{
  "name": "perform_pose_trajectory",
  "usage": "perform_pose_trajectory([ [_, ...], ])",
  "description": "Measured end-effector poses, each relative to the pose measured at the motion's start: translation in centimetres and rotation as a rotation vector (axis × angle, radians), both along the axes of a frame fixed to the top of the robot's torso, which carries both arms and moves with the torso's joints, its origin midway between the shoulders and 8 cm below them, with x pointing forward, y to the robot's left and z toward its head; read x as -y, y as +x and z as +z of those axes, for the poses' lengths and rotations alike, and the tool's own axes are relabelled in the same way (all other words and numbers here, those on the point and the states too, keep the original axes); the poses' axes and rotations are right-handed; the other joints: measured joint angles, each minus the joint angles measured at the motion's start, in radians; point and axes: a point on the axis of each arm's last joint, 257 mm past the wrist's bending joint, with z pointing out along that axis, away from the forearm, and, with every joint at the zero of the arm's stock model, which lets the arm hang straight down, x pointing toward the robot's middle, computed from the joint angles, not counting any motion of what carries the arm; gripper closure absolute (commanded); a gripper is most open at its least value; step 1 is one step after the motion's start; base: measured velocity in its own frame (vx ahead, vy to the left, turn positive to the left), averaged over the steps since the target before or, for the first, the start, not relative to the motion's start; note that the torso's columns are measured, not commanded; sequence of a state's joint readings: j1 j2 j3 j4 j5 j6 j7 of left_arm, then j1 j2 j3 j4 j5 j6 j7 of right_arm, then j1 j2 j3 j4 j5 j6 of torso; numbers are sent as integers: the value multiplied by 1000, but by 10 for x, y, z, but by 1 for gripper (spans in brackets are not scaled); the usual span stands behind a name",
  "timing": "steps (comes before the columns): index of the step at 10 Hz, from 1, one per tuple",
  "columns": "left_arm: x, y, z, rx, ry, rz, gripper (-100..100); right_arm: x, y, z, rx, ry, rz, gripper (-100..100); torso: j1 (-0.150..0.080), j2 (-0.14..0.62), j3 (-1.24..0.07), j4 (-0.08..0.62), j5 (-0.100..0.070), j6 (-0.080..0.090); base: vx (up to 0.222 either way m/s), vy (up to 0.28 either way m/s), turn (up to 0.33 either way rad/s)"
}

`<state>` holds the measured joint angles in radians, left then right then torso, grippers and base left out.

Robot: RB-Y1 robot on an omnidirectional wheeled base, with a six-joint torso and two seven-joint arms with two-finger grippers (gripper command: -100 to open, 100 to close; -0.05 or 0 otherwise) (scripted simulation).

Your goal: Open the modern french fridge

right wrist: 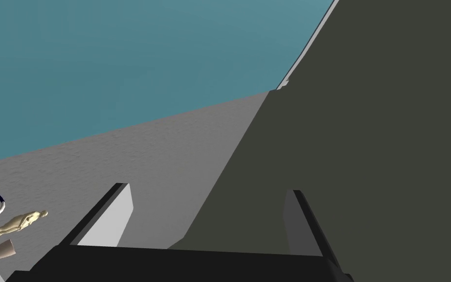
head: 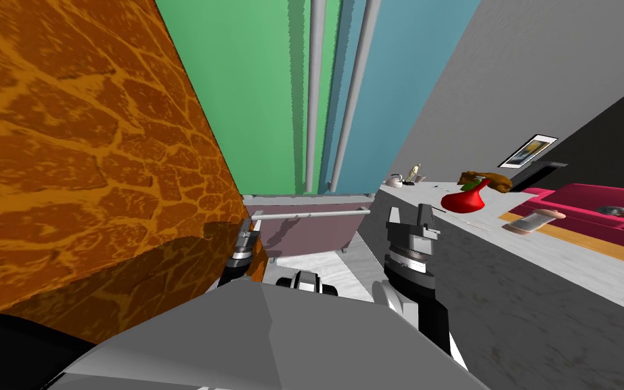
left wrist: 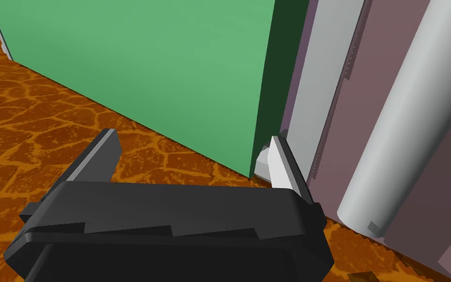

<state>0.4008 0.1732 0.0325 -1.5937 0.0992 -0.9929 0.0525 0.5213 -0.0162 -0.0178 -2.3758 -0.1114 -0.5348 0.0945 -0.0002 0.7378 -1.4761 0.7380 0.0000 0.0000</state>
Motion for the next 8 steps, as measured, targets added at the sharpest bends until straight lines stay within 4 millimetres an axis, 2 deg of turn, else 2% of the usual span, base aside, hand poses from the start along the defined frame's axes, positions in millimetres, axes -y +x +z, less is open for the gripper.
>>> perform_pose_trajectory([
  [5,-10,-6,-35,-35,-15,17,-100,0,0,0,0,0,0,0,0,1,0,0,0,0,70,16,11],
  [8,-12,-9,-49,-49,-23,25,-100,0,0,0,0,0,0,0,0,1,0,0,0,0,58,9,10],
])
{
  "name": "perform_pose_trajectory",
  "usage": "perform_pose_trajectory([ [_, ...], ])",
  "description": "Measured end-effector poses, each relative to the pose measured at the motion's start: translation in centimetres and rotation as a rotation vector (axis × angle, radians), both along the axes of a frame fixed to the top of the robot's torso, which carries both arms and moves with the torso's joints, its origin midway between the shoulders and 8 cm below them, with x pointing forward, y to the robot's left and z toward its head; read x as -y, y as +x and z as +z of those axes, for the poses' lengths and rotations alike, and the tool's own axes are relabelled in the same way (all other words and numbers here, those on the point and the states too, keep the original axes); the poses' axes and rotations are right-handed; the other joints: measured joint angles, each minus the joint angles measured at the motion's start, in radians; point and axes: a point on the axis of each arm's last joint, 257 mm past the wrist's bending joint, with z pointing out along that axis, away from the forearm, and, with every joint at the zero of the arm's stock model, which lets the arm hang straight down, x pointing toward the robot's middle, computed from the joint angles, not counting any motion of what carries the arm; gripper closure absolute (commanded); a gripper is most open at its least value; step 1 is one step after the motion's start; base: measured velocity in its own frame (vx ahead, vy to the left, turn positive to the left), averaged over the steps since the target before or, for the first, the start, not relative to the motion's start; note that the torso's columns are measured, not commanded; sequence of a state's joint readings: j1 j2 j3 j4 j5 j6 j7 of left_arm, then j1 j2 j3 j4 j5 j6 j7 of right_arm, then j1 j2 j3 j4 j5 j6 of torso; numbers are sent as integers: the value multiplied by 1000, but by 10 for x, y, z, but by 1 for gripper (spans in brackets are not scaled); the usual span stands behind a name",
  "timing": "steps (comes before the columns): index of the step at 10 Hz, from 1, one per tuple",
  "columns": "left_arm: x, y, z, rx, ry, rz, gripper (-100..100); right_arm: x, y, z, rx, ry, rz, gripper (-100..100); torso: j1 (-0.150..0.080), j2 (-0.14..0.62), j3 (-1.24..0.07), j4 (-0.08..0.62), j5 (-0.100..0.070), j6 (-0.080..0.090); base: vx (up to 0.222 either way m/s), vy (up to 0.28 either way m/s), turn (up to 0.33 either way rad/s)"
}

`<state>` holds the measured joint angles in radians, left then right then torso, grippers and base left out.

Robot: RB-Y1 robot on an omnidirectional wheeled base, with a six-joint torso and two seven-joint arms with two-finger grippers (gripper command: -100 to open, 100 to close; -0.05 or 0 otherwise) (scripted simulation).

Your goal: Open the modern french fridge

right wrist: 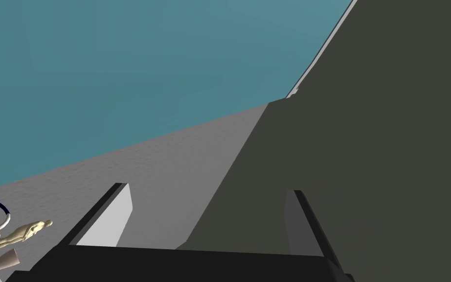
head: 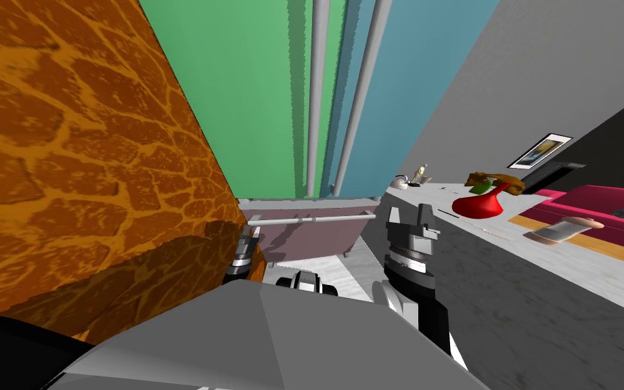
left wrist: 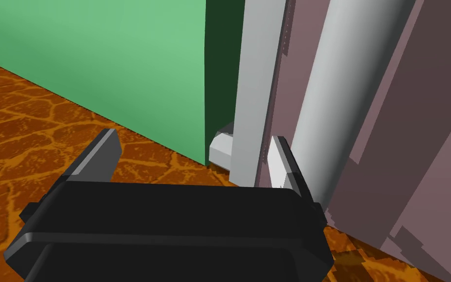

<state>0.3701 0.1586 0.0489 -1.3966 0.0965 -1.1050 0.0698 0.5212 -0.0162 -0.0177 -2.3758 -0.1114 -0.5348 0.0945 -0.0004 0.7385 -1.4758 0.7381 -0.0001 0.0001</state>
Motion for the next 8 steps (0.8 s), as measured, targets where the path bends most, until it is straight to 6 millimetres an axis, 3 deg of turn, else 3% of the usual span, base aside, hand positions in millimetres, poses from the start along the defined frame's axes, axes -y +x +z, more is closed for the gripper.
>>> perform_pose_trajectory([
  [8,-6,-14,-47,-43,-50,31,-100,0,0,0,0,0,0,0,0,-1,-1,0,0,0,71,16,11],
])
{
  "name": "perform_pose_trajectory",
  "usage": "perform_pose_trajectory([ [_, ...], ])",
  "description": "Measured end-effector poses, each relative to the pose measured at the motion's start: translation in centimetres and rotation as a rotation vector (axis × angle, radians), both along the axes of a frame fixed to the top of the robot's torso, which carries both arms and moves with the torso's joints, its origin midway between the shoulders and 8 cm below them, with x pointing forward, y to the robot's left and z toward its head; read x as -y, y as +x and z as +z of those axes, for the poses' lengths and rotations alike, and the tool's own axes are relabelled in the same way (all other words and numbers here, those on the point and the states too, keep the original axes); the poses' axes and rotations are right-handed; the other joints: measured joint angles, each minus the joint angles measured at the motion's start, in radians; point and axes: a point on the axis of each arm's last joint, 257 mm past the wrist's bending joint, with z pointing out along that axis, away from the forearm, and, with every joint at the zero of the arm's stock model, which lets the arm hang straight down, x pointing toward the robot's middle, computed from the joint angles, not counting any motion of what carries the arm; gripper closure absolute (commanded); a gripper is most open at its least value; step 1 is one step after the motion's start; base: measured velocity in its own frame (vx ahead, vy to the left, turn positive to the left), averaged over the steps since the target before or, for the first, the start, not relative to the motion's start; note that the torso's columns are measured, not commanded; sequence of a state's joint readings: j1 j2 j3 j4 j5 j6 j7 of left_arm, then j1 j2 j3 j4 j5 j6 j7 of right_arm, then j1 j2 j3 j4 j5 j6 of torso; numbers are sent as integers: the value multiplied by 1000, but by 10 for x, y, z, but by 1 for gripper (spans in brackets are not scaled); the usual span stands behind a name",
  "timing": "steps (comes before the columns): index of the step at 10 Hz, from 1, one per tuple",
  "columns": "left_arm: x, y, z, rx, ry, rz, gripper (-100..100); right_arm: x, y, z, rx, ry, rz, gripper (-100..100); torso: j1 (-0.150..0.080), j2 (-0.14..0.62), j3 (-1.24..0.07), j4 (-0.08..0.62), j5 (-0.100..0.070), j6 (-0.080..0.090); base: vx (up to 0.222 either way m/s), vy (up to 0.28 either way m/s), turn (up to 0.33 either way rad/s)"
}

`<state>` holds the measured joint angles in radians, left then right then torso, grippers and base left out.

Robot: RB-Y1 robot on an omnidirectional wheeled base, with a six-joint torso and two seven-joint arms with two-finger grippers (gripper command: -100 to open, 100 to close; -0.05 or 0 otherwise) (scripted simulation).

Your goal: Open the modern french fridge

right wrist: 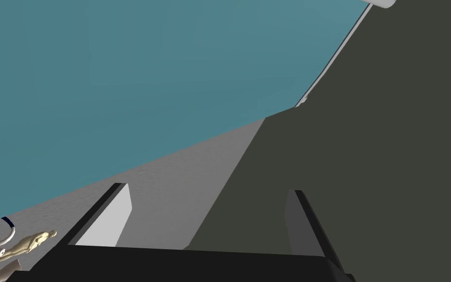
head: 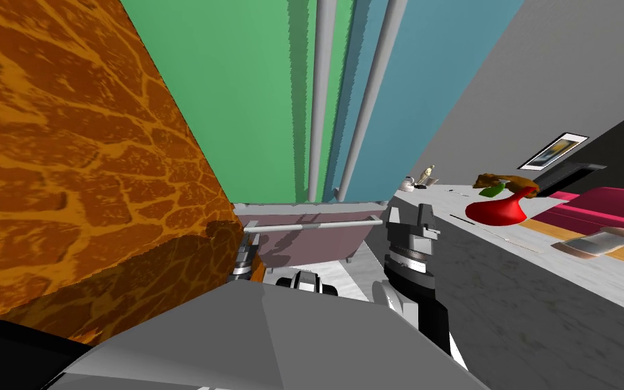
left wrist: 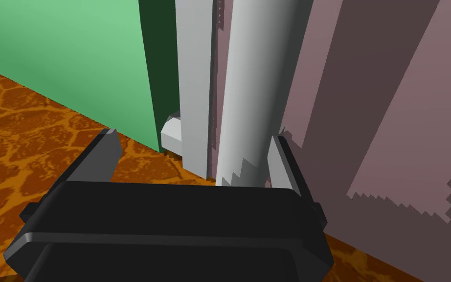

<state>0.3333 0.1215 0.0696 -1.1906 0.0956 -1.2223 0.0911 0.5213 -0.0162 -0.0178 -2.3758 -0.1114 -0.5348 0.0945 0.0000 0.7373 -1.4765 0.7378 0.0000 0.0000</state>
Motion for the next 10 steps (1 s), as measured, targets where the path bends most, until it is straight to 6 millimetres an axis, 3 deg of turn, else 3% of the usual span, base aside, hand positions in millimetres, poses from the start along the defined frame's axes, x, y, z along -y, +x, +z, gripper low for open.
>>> perform_pose_trajectory([
  [8,17,-16,-42,-33,-102,38,-100,0,0,0,0,0,0,0,-1,1,0,0,0,0,50,9,7],
  [10,16,-10,-37,-28,-102,36,-100,0,0,0,0,0,0,0,0,3,2,1,0,0,-21,-8,29],
])
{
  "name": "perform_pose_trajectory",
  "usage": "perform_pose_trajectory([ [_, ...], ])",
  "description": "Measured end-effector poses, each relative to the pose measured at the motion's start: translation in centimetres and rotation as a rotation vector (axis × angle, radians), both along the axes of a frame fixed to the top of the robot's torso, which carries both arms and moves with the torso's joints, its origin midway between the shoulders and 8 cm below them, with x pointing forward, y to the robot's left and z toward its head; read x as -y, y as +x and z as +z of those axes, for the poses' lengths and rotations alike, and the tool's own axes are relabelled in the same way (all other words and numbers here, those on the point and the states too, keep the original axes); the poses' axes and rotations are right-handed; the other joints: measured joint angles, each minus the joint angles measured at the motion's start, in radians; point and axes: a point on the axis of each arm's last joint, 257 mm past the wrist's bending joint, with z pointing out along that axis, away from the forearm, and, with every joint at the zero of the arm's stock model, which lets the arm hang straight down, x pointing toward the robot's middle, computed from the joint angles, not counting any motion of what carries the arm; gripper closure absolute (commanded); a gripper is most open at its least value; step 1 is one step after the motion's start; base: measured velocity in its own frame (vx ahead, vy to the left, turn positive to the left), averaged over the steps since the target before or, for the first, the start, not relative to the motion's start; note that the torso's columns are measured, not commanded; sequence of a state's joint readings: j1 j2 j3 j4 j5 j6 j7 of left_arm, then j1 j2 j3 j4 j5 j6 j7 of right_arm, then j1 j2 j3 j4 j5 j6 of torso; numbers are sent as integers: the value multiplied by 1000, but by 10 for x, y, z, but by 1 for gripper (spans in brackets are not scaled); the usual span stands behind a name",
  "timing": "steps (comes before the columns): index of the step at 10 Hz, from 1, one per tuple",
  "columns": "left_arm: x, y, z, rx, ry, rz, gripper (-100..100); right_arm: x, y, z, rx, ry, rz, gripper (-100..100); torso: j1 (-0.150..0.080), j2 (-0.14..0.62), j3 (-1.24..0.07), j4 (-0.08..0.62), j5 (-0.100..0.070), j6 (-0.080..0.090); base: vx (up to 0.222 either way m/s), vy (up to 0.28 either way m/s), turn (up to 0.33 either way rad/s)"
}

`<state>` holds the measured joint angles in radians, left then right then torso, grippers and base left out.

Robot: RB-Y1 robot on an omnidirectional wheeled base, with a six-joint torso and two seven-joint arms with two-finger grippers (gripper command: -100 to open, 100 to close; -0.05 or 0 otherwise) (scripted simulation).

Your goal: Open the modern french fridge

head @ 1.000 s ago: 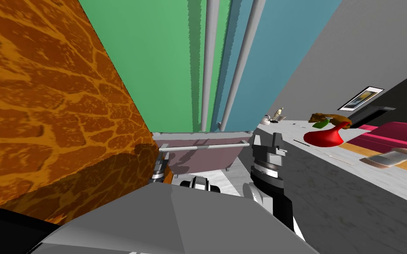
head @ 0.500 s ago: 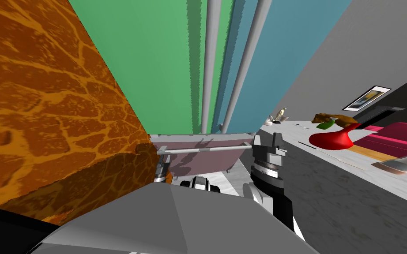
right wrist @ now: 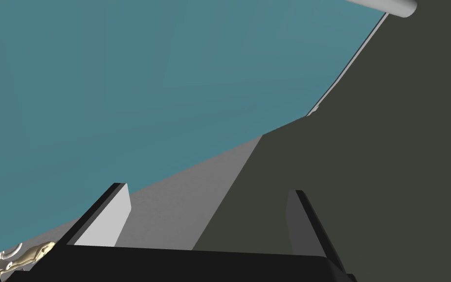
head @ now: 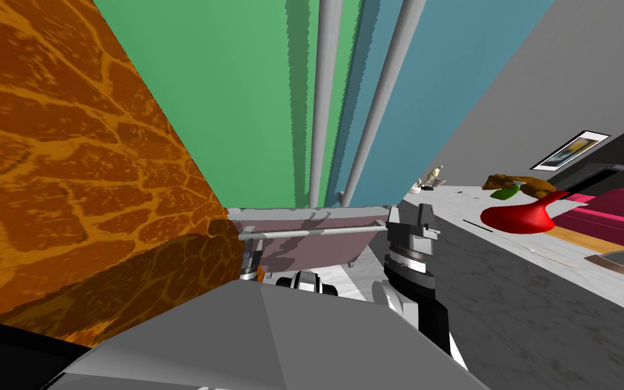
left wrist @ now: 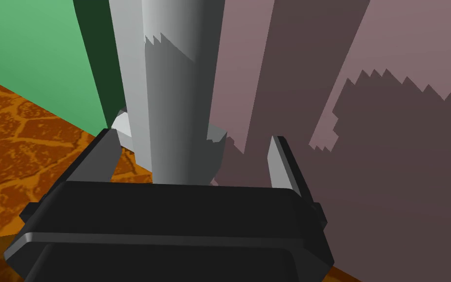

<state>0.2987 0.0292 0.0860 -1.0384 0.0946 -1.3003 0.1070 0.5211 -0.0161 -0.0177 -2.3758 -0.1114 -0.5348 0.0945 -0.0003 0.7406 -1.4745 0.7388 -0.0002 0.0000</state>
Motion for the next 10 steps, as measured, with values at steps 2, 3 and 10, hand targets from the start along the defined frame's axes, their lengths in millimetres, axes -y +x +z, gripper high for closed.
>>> perform_pose_trajectory([
  [2,-2,20,6,-3,-1,-5,-100,0,0,0,0,0,0,0,0,-1,-1,0,0,0,-34,-14,23],
  [3,-5,27,8,-3,-1,-7,-100,0,0,0,0,0,0,0,0,-2,-1,-1,0,0,-28,-11,18],
  [10,0,-1,7,22,6,2,100,0,0,0,0,0,0,0,6,-11,-4,-9,8,2,20,10,-15],
])
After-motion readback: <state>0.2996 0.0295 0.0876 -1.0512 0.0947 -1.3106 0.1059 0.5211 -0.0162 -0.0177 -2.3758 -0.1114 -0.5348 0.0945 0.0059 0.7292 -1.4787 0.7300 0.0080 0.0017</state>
